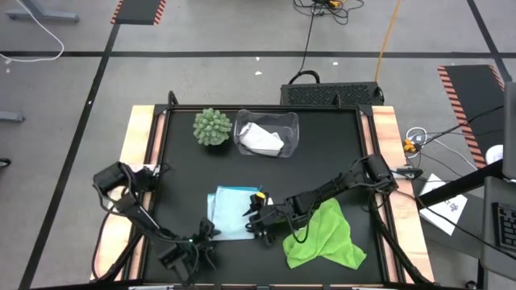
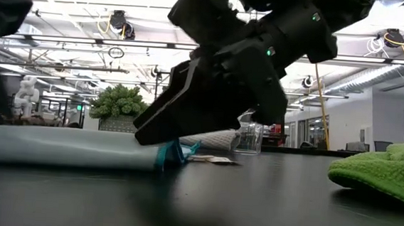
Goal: Fold microfiber towels
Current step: Fold the blue towel
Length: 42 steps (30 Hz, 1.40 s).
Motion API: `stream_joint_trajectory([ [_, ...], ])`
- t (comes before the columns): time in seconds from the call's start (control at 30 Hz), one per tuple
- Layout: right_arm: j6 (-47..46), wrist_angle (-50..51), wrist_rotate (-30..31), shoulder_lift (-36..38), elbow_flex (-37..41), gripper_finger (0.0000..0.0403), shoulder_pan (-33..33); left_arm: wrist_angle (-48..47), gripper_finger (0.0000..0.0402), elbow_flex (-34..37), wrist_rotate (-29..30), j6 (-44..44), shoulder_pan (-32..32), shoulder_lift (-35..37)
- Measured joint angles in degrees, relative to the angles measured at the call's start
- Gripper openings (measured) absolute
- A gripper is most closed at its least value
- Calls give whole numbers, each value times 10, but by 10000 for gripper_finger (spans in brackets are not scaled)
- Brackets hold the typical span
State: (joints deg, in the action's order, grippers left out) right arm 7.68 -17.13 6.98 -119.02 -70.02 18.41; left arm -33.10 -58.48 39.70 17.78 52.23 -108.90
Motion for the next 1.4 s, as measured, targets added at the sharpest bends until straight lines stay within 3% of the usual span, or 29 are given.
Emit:
stream_joint_trajectory([
  [0.13,-15,7,-21,0,0,265,-9,-24,250,-7,39,29,-2,-2],
  [0.33,-21,11,-29,0,0,265,-12,-58,250,-10,-12,102,-21,1],
  [0.5,-16,12,-30,0,0,265,-11,-60,236,-9,-22,103,-22,1],
  [0.6,-11,12,-30,0,0,265,-10,-59,176,-9,-37,86,-22,0],
  [0.73,-8,11,-30,0,0,265,-10,-65,49,-8,-49,76,-27,-1],
  [0.8,-1,11,-30,0,0,265,-7,-68,16,-7,-53,76,-32,1],
  [1.27,42,-29,-23,0,1,265,33,-49,6,-6,-49,98,-69,128],
  [1.4,32,-62,18,0,1,265,42,-31,8,-6,-58,104,-80,150],
])
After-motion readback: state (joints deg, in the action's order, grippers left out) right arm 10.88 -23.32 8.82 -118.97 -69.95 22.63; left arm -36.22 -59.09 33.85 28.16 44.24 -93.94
